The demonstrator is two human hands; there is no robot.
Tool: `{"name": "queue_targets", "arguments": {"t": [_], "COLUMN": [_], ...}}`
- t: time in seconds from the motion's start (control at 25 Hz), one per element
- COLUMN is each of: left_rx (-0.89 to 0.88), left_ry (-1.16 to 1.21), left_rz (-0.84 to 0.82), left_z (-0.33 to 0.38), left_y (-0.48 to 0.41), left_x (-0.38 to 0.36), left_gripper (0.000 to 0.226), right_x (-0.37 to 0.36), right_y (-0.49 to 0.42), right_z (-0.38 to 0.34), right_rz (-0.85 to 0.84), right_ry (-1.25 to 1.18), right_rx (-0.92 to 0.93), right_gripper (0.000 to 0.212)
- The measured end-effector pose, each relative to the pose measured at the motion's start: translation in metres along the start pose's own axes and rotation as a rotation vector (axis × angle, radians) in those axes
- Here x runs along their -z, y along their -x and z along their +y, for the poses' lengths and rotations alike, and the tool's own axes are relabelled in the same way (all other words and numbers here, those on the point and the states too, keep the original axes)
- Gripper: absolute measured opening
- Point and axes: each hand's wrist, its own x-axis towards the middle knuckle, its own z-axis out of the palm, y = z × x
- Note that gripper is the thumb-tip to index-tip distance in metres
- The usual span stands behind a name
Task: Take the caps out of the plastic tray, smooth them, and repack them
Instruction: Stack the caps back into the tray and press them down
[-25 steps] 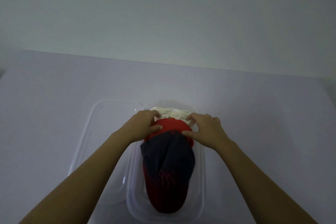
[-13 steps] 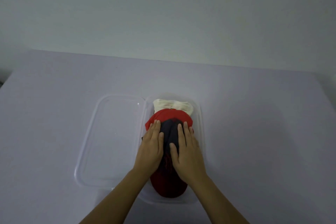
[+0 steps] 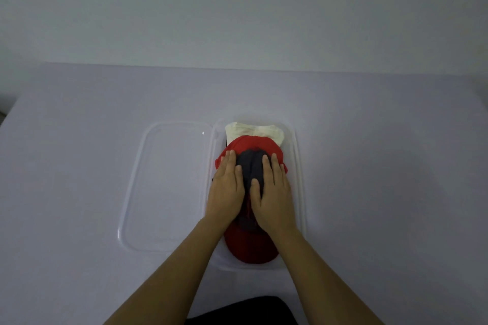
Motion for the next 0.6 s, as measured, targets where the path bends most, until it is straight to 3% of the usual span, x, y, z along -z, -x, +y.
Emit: {"name": "queue_targets", "arguments": {"t": [0.12,0.2,0.28,0.36,0.44,0.6], "left_rx": [-0.071,0.098,0.485,0.726,0.740,0.771], "left_ry": [-0.025,-0.120,-0.196,-0.261,-0.321,-0.293], "left_rz": [0.245,0.384,0.320,0.176,0.128,0.205], "left_z": [-0.003,-0.038,-0.080,-0.108,-0.119,-0.118], "left_y": [0.007,0.012,0.016,0.021,0.024,0.020], "left_x": [0.050,0.085,0.111,0.118,0.113,0.116], "left_gripper": [0.048,0.051,0.079,0.111,0.118,0.108], "right_x": [0.003,0.004,0.005,0.005,0.006,0.010], "right_y": [-0.001,-0.001,-0.001,-0.001,0.000,0.001], "right_z": [0.000,0.000,-0.001,-0.001,-0.002,-0.005], "right_rz": [-0.020,-0.039,-0.049,-0.053,-0.063,-0.100], "right_ry": [-0.001,0.000,0.011,0.028,0.047,0.078], "right_rx": [-0.008,-0.016,-0.019,-0.021,-0.028,-0.045], "right_gripper": [0.063,0.064,0.066,0.066,0.067,0.070]}}
